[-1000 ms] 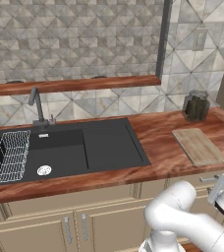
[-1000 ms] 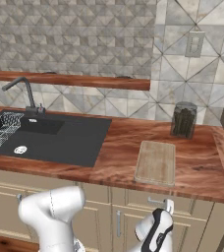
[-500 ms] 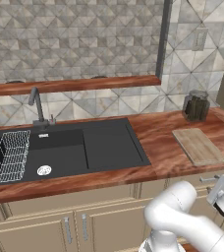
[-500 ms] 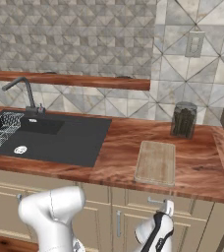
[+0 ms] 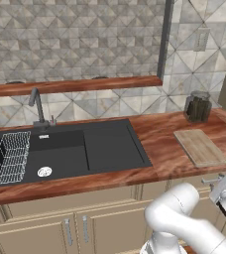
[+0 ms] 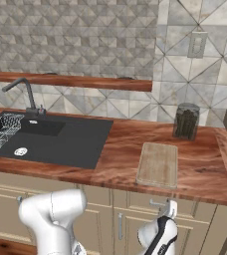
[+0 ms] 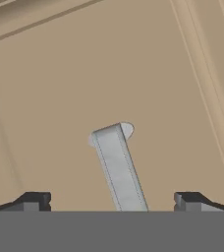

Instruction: Open the drawer on the right and place the cutting tools on the cutting board.

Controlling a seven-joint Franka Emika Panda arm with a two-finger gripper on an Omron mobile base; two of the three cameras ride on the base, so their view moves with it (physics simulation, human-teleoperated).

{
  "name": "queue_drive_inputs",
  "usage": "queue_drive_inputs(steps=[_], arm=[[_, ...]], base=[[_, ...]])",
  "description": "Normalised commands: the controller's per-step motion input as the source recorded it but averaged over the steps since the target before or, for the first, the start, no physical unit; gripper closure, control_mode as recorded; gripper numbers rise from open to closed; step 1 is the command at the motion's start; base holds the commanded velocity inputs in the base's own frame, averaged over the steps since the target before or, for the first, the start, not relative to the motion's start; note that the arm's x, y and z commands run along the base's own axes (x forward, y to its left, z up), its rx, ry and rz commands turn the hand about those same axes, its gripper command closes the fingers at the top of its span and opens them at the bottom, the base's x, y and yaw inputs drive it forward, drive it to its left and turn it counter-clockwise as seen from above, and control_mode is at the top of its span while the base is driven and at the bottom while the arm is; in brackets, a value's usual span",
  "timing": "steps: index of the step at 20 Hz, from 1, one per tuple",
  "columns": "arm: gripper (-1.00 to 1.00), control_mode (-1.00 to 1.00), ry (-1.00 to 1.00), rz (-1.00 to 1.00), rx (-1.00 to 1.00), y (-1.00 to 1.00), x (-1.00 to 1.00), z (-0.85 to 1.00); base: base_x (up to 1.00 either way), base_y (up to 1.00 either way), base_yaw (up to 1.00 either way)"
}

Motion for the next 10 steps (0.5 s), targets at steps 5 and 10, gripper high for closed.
queue_drive_inputs(steps=[5, 10], arm=[[-1.00, -1.00, 0.01, 0.00, 0.00, 0.00, 0.05, 0.19], [-1.00, -1.00, 0.06, 0.00, 0.00, 0.01, 0.20, 0.00]], base=[[0.00, 0.00, 0.00], [0.00, 0.00, 0.00]])
